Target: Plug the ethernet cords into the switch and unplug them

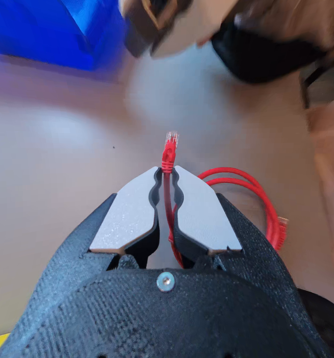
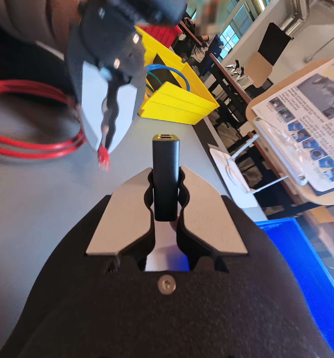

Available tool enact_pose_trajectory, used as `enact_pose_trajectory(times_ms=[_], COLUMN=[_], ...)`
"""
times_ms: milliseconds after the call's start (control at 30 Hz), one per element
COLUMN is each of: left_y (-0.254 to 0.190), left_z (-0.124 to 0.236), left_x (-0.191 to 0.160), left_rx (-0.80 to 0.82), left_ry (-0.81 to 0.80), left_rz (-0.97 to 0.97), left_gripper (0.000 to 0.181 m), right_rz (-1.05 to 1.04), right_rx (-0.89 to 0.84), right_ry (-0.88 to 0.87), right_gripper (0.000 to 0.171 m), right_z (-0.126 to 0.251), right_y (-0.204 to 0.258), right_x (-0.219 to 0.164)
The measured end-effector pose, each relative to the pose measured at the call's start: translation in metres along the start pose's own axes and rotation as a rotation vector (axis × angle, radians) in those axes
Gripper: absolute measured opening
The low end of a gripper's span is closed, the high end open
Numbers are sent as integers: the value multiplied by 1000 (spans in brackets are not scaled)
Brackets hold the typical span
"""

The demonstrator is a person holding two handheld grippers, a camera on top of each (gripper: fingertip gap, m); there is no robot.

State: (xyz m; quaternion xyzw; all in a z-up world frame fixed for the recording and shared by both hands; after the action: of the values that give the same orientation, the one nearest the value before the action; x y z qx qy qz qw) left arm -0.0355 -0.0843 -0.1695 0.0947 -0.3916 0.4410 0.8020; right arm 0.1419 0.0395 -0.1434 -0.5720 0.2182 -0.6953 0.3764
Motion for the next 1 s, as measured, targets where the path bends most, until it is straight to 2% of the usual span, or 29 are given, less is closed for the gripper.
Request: enact_pose_trajectory(times_ms=[133,267,433,733,1000], left_y=[7,16,31,44,52], left_z=[28,15,-5,-17,-24], left_x=[20,28,28,18,16], left_rx=[-52,-24,-30,-111,-162], left_ry=[-108,1,115,161,217], left_rz=[73,95,159,272,334], left_gripper=[10,10,10,10,10], right_rz=[251,449,582,812,867], right_rx=[-44,-45,-60,-62,-42], right_ry=[126,271,381,479,517], right_gripper=[22,22,22,22,22], right_z=[-9,-26,-35,-44,-50], right_y=[10,25,34,49,58], right_x=[0,-4,-9,-15,-16])
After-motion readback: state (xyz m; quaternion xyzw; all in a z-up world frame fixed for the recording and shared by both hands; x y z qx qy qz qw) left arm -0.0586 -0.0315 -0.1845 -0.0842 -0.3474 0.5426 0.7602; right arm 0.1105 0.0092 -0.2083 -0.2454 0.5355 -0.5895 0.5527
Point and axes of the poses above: each gripper's, where its closed fingertips meet, z back along the fingers, x out of its top, y = z × x across the jaws, the point moved 10 cm from there along z, back along the fingers, and after that the axes turned 11 degrees about z, right-handed, at the moved point
